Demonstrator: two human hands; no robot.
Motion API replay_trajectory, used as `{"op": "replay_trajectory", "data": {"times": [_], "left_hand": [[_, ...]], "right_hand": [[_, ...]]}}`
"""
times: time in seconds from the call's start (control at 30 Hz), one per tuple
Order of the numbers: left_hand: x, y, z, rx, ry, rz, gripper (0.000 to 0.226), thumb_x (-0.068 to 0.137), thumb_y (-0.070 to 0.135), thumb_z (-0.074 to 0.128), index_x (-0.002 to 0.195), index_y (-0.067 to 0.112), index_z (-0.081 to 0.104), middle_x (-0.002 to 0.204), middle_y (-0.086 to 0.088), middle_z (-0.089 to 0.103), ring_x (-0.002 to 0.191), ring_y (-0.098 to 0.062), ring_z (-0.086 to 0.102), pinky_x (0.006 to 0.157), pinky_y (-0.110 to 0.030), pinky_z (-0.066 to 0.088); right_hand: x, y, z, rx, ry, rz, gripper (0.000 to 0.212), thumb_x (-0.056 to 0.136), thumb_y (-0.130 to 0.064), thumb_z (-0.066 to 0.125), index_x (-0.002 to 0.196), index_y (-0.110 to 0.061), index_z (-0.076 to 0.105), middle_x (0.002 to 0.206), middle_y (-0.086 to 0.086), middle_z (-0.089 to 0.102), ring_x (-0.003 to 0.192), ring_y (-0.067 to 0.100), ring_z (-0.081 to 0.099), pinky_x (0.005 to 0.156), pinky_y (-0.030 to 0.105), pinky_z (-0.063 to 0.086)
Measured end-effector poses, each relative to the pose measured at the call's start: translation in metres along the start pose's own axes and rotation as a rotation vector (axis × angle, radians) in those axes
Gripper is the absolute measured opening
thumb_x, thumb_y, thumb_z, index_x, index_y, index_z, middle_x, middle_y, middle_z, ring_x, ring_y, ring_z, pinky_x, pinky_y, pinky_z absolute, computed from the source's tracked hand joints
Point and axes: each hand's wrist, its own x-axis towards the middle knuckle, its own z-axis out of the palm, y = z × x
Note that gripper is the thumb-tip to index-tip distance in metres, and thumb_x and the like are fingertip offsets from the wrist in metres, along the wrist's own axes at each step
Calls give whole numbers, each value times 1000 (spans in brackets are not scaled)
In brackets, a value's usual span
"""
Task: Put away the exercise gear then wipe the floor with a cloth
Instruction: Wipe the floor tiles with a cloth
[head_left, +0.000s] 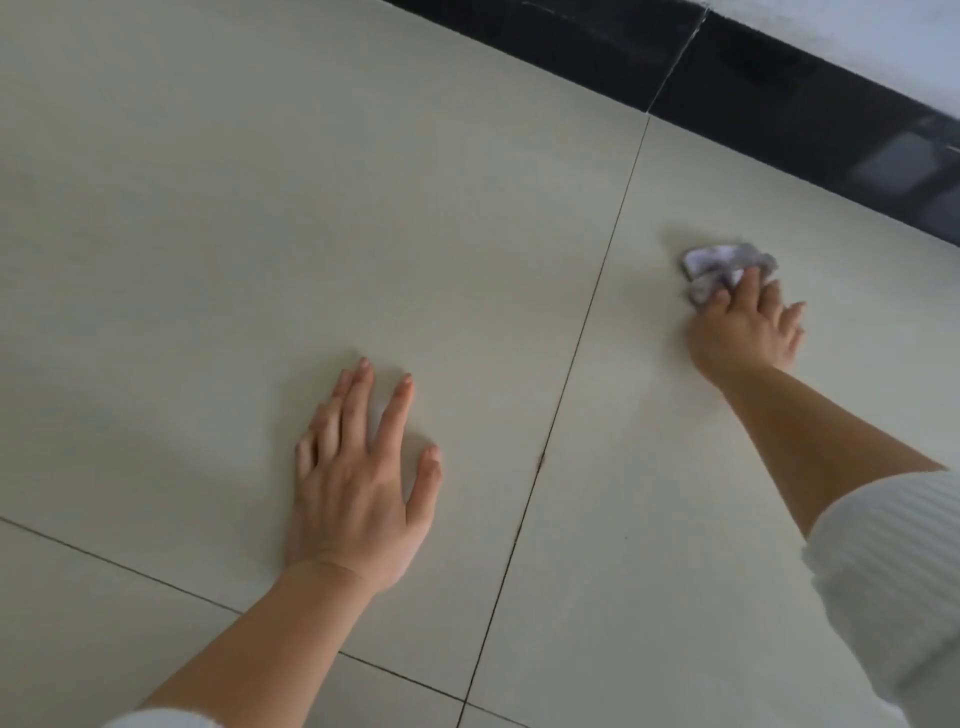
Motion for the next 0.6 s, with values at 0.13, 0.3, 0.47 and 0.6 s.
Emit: {"op": "replay_trajectory", "data": {"times": [0.13,0.3,0.47,0.6], "left_hand": [[1,0,-1,5,-10,-3,61,87,47,34,142,21,40,152,-12,30,137,-25,23,102,-39,21],[1,0,0,28,-14,-5,61,86,47,36,142,21,39,153,-12,29,138,-25,22,102,-39,22],[1,0,2,20,13,-1,62,85,48,35,141,22,40,153,-11,29,137,-25,23,100,-40,23],[1,0,3,16,17,-4,62,86,49,33,142,23,39,154,-10,27,140,-26,22,102,-42,26]], "right_hand": [[18,-1,-10,-39,-60,190,67,97,-44,31,153,-22,1,161,5,-2,145,38,-7,115,49,-4],[-14,-99,15,-30,-131,-305,58,100,-41,26,153,-29,5,161,4,1,145,36,-6,118,48,-4],[-91,-140,45,-78,-186,-765,53,101,-36,27,152,-31,12,161,-1,4,147,29,-9,119,39,-6],[-118,-96,40,-85,-228,-1104,49,101,-34,30,149,-32,24,159,-3,18,148,25,1,120,37,0]]}}
